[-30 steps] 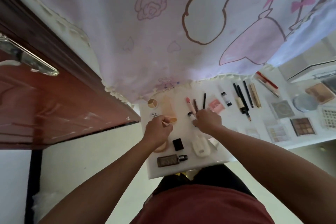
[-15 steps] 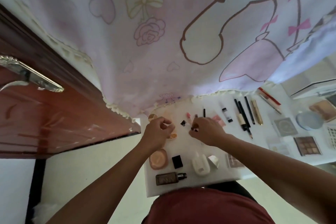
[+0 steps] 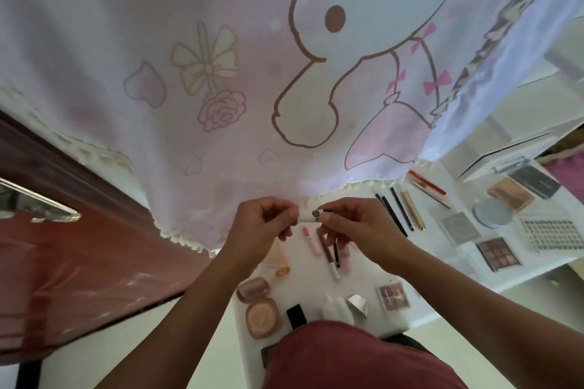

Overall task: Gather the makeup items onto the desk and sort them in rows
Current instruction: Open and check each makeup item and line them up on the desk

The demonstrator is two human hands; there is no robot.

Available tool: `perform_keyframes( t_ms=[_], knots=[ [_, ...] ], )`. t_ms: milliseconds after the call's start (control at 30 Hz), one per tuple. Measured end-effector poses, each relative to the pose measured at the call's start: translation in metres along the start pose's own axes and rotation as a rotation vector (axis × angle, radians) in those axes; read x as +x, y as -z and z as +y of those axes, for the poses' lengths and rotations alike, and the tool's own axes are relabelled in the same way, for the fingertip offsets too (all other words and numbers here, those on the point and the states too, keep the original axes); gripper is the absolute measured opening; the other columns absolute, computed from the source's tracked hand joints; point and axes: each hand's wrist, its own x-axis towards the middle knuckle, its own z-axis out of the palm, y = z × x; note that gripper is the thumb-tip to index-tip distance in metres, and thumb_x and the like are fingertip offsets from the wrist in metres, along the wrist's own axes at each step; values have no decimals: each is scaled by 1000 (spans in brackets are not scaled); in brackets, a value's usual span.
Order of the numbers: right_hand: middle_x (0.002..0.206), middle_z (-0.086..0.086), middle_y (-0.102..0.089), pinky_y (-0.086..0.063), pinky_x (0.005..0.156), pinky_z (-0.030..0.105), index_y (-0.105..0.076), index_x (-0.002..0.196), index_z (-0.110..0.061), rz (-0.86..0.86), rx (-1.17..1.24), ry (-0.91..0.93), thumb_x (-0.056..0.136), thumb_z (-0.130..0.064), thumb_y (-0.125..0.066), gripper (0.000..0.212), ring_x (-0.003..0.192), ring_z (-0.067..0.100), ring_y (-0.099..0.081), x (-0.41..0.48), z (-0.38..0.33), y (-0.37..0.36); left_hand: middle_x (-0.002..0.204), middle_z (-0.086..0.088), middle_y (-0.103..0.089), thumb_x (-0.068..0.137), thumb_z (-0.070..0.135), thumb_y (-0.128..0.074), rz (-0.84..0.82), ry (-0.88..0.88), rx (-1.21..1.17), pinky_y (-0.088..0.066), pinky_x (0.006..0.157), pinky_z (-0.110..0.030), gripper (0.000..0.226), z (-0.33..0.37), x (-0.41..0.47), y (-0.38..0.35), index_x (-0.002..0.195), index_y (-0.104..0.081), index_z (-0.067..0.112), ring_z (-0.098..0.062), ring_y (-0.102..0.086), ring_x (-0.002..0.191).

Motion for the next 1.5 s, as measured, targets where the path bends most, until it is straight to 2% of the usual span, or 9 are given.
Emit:
perform_keyframes(
  t_ms=[333, 500, 700, 833, 1033, 1200, 1333, 1400, 1500],
  knots=[
    [78, 10, -72, -58, 68, 33, -72, 99, -15, 78, -69, 252, 85, 0, -72, 21, 71, 28, -70, -15, -9, -10, 65, -5, -66, 91, 10, -62, 26, -65, 37, -47, 53, -21, 12, 18, -14, 6, 90, -73, 5, -12, -54, 54],
    [79, 12, -73, -54, 60, 30, -70, 102, -7, 53, -18, 100, 94, -16, -62, 14, 69, 23, -71, -12, -16, -9, 62, 4, -66, 88, 7, -65, 27, -106, 62, -48, 55, -18, 9, 24, -15, 5, 91, -73, 9, -6, -55, 54],
    [89, 20, -67, -56, 65, 32, -68, 101, -11, 45, -51, 110, 86, -4, -72, 17, 72, 20, -68, -9, -17, -8, 65, 3, -67, 88, 8, -66, 56, -94, 80, -48, 56, -18, 9, 22, -15, 6, 93, -73, 10, -6, -56, 56],
    [80, 12, -72, -53, 59, 30, -69, 101, -5, 26, -15, 17, 95, -20, -61, 17, 67, 22, -68, -7, -18, -9, 66, 3, -67, 88, 8, -66, 64, -93, 84, -48, 55, -19, 9, 21, -15, 4, 93, -73, 9, -7, -56, 56],
    [86, 9, -69, -56, 63, 31, -67, 100, -9, 19, -41, 44, 86, -4, -71, 15, 74, 23, -69, -7, -16, -7, 68, -3, -68, 88, 7, -66, 82, -72, 77, -49, 55, -20, 9, 17, -15, 3, 93, -73, 8, -9, -56, 56],
    [77, 11, -72, -51, 57, 28, -69, 98, -4, 28, -25, -32, 95, -21, -62, 19, 65, 21, -68, -7, -17, -7, 68, -4, -68, 88, 7, -66, 89, -64, 78, -50, 56, -21, 9, 16, -17, 1, 92, -74, 10, -9, -55, 55],
    [81, 12, -71, -53, 58, 27, -69, 96, -5, 34, -36, 10, 91, -9, -67, 7, 68, 19, -67, -7, -15, -5, 70, -9, -68, 88, 7, -66, 98, -66, 89, -50, 56, -21, 10, 15, -16, 1, 91, -73, 13, -10, -55, 55],
    [88, 14, -71, -55, 61, 29, -68, 99, -8, 25, -22, 14, 85, -3, -72, 15, 73, 23, -68, -7, -15, -5, 73, -11, -69, 88, 7, -66, 108, -63, 85, -50, 56, -22, 10, 15, -17, 0, 91, -73, 14, -9, -56, 55],
    [84, 13, -71, -54, 59, 29, -68, 102, -7, 15, 7, -33, 88, -14, -71, 16, 70, 24, -69, -6, -16, -6, 72, -11, -69, 87, 6, -66, 106, -62, 71, -50, 55, -22, 10, 15, -18, 0, 92, -73, 12, -9, -56, 55]
  ],
)
